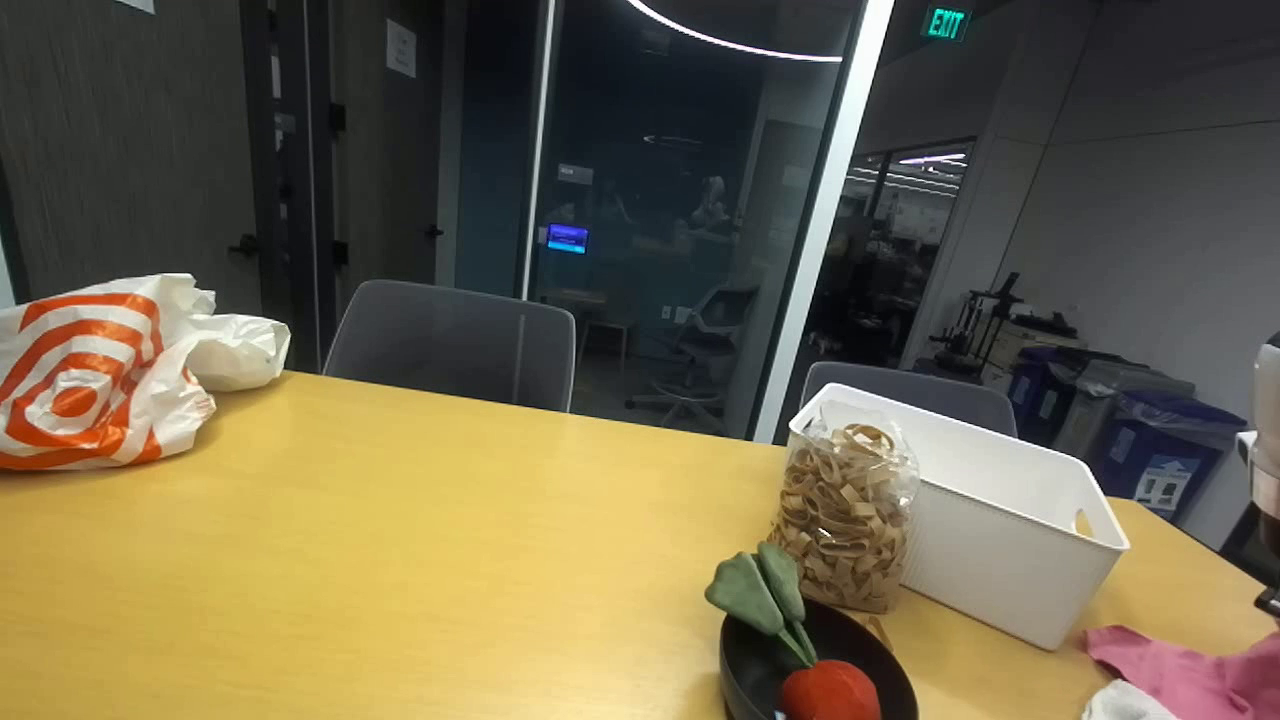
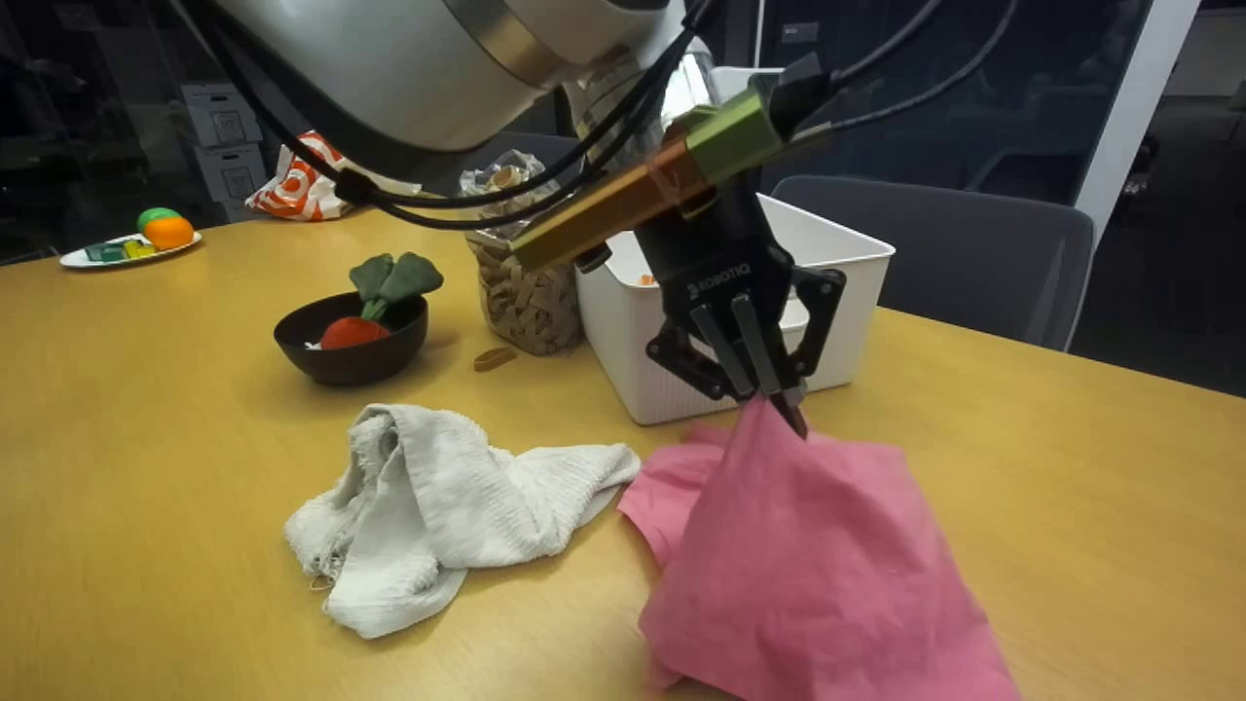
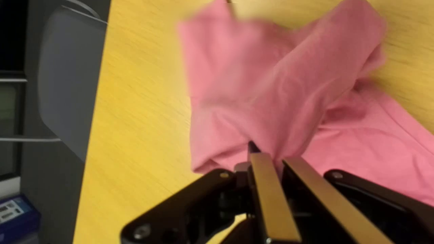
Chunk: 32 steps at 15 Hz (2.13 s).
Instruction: Shift the shirts to the table
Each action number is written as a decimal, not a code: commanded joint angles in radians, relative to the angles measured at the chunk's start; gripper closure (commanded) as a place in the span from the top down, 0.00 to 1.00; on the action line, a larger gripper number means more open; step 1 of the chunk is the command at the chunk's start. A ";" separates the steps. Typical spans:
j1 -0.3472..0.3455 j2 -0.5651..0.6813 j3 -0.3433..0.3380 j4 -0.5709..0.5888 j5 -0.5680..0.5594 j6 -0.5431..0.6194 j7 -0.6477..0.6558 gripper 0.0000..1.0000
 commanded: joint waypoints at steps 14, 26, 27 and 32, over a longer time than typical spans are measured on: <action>0.011 0.202 0.012 0.033 0.810 0.281 -0.682 0.31; -0.017 -0.073 -0.026 0.109 0.952 -0.148 -0.761 1.00; -0.001 -0.104 -0.041 0.114 0.950 -0.232 -0.769 1.00; 0.025 -0.242 -0.078 0.208 0.963 -0.656 -0.856 0.99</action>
